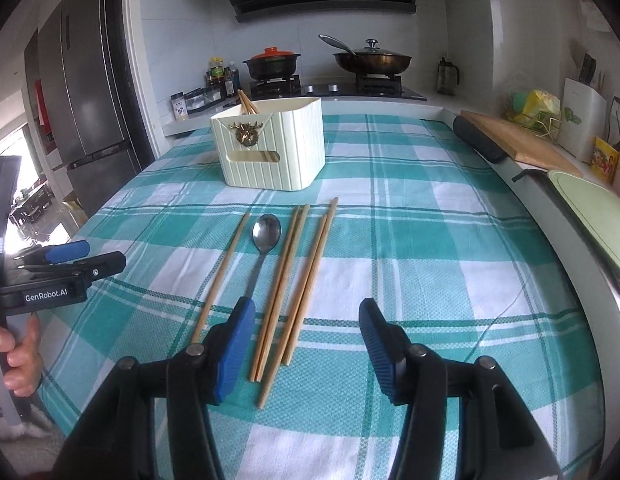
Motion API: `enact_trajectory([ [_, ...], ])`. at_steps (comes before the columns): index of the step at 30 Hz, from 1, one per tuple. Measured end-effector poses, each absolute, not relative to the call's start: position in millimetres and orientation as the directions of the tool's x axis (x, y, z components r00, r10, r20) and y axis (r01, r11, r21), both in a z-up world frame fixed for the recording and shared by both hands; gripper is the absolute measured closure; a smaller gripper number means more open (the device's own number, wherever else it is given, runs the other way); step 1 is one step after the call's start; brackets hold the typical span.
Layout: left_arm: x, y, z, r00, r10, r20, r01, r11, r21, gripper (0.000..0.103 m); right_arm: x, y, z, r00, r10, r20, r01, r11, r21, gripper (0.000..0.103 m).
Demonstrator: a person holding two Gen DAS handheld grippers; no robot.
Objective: Organize utensils
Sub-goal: 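Move both open tools back above the remaining chopsticks and spoon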
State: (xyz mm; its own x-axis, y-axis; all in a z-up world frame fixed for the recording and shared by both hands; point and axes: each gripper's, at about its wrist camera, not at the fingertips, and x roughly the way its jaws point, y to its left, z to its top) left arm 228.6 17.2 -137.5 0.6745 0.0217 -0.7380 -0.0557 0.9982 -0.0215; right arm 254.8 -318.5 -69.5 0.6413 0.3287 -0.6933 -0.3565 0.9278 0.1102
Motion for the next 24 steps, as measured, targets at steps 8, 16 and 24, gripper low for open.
enact_trajectory([
  [8,229.4,14.8,-145.8,0.661,0.035,-0.750,-0.063,0.998,-0.009,0.018,247.3,-315.7,-77.9,0.639,0.330,-0.695,-0.356,0.928,0.114,0.048],
  [16,229.8,13.5,-150.7,0.652,0.030,-0.757,-0.068,0.997,-0.019,0.018,246.2,-319.1,-79.6,0.648,0.316,-0.693,-0.343,0.934,0.105,0.048],
  [24,230.2,12.5,-152.1,0.651,0.031,-0.759,-0.068,0.998,-0.017,0.018,246.9,-319.4,-86.6,0.634,0.317,-0.705,-0.338,0.934,0.116,0.048],
])
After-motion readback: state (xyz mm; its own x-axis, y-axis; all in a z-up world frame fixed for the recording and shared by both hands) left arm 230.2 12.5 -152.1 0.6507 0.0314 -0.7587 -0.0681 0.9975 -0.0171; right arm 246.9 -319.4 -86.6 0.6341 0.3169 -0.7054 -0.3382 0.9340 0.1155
